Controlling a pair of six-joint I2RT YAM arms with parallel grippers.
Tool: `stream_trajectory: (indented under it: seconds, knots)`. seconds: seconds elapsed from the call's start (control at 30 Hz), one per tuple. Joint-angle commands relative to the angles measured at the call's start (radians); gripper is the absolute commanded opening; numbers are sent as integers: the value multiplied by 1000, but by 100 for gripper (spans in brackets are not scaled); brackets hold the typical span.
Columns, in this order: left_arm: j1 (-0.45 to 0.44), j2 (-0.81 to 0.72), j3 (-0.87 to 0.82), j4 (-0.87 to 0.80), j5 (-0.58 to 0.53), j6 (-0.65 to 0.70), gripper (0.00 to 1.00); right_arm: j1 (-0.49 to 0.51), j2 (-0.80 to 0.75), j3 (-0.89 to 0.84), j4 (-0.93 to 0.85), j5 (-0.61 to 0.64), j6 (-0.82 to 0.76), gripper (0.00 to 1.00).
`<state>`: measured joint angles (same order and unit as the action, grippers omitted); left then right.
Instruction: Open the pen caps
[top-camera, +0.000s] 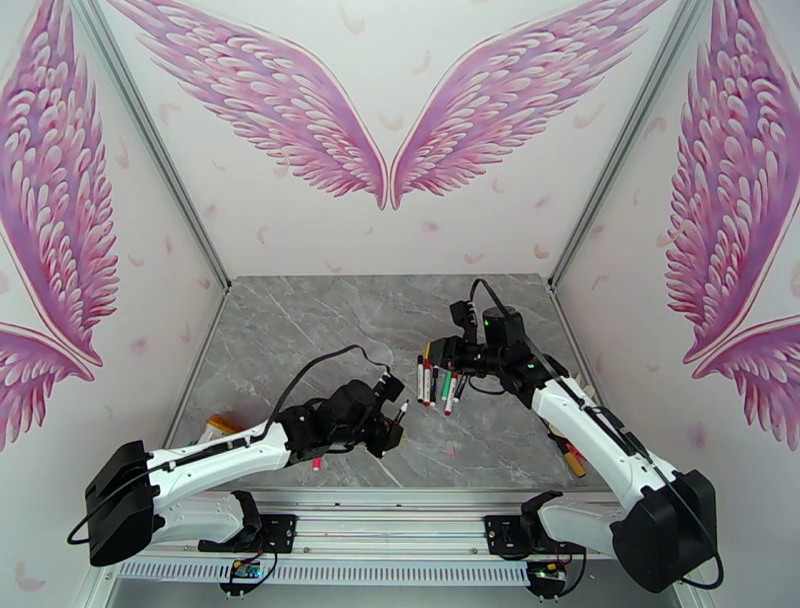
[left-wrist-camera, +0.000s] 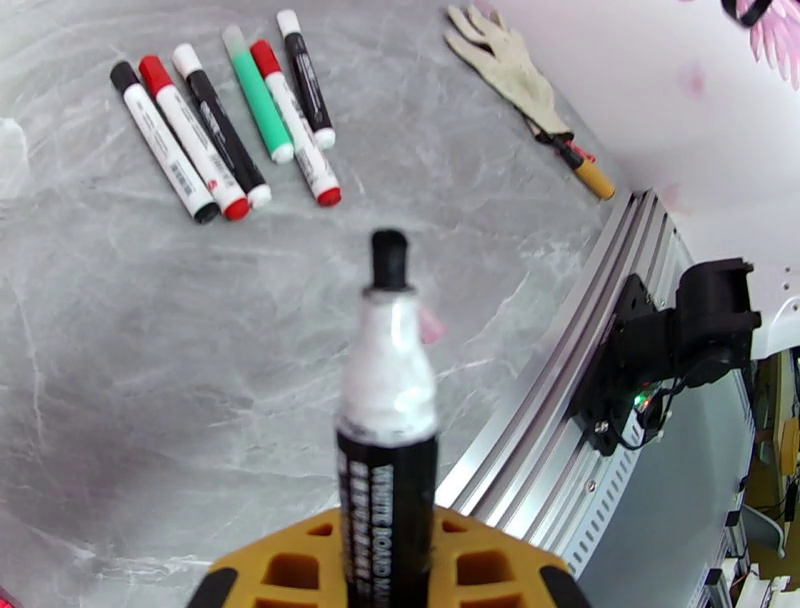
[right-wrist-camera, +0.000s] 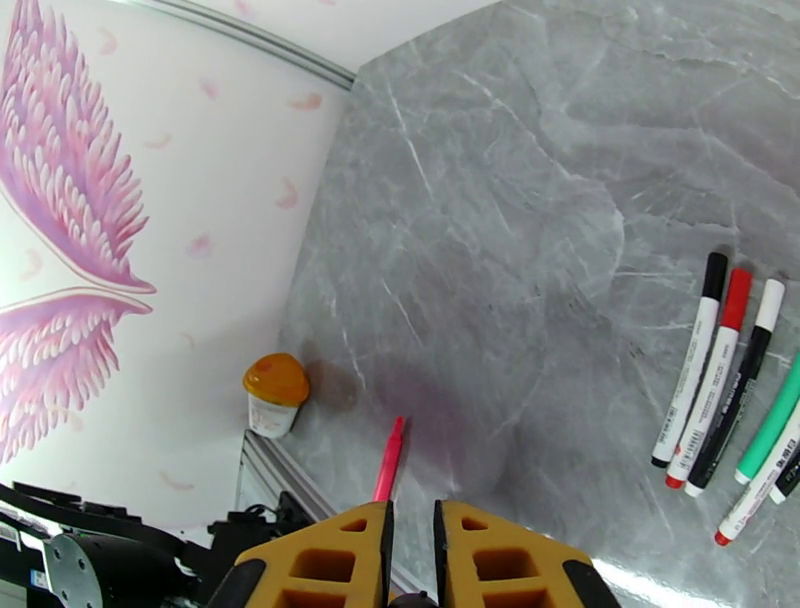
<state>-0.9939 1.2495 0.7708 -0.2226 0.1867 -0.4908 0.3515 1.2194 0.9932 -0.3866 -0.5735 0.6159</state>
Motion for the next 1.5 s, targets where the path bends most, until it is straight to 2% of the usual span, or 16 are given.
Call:
stream_trajectory:
  seconds: [0.0, 0.17, 0.4, 0.73, 1.47]
  knots:
    - [20, -32, -31, 9, -4, -21, 2, 2, -39, -23, -71, 41, -48, 0]
    - [52, -77, -53, 21, -32, -48, 2, 15, -78, -57, -225, 121, -117, 0]
    - [80, -107, -77, 22, -86, -77, 3, 48, -138, -174, -333, 269, -154, 0]
    - [80, -115, -76, 31, -107, -92, 3, 66, -119, -320, -347, 430, -136, 0]
    - [80, -127, -56, 3, -122, -84, 3, 145, 82, -390, -193, 448, -110, 3]
